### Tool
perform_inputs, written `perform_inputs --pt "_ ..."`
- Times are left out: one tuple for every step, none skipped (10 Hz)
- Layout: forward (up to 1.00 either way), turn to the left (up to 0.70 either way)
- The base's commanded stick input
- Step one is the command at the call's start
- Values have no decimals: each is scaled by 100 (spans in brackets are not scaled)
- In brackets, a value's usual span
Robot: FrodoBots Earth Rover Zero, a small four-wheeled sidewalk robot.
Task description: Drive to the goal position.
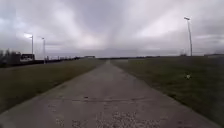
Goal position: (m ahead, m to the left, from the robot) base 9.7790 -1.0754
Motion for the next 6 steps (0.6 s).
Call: perform_inputs --pt "70 0" --pt "70 0" --pt "70 0" --pt "70 0" --pt "70 0" --pt "70 0"
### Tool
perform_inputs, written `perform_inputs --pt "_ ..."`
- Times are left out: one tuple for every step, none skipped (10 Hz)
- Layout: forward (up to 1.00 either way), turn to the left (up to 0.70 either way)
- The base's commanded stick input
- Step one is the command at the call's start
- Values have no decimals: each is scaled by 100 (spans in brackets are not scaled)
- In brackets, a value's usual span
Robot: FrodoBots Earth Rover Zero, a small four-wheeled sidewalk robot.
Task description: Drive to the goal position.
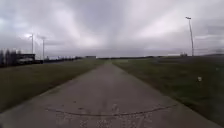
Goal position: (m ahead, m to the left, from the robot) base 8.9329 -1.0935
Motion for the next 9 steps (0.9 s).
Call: perform_inputs --pt "70 0" --pt "70 0" --pt "70 0" --pt "70 0" --pt "70 0" --pt "70 0" --pt "70 0" --pt "70 0" --pt "70 0"
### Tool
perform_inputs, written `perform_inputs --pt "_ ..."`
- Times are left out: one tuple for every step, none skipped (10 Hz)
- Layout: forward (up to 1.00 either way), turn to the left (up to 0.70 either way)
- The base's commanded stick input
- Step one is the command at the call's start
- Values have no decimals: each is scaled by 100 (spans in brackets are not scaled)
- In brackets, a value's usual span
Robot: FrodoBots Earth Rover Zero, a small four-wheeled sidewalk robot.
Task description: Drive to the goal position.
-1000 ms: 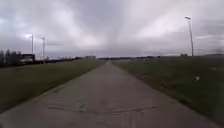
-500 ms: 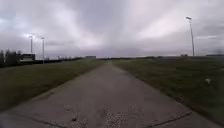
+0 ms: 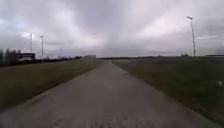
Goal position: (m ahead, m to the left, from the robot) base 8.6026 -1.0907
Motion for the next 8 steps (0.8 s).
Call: perform_inputs --pt "70 0" --pt "70 0" --pt "70 0" --pt "70 0" --pt "70 0" --pt "70 0" --pt "70 0" --pt "70 0"
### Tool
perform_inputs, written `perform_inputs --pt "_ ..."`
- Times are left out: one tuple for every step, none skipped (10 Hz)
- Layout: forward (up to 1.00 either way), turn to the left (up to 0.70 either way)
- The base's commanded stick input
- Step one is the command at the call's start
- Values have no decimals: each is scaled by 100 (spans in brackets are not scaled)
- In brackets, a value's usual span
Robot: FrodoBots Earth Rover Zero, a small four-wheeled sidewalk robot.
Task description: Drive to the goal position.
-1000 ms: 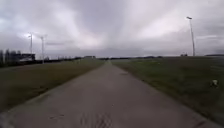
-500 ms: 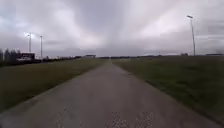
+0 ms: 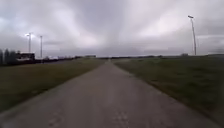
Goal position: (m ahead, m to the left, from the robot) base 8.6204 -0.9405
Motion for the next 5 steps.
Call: perform_inputs --pt "70 0" --pt "70 0" --pt "70 0" --pt "70 31" --pt "70 34"
